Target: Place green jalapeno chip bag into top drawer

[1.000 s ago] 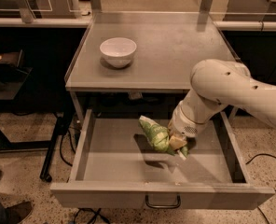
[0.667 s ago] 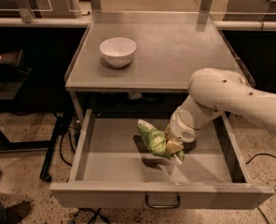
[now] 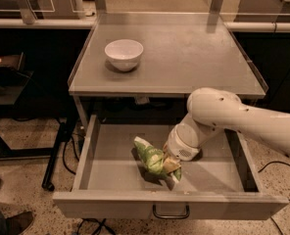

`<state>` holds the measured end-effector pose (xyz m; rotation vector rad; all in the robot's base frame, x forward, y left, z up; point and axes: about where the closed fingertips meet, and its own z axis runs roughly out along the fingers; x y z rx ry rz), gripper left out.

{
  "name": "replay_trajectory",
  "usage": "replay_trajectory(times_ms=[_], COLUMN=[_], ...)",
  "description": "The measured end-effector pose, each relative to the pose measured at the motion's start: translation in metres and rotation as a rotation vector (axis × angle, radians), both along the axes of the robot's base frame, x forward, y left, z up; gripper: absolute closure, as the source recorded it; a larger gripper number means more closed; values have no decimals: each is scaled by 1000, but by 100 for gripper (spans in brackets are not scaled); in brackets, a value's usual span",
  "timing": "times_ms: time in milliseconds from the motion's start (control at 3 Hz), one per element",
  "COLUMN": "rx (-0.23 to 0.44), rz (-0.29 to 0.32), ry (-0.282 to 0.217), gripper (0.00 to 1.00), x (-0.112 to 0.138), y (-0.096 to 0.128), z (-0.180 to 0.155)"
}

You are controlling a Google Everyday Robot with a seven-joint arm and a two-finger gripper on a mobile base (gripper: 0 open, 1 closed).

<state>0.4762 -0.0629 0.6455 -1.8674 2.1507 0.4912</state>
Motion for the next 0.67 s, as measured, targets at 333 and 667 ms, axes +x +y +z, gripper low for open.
replay_trajectory(times_ms=[333,667], rx=[12,16], rz=[15,14], ry=[18,34], gripper=[100,100], x=[-7,-9], y=[9,11], z=[-9,-14])
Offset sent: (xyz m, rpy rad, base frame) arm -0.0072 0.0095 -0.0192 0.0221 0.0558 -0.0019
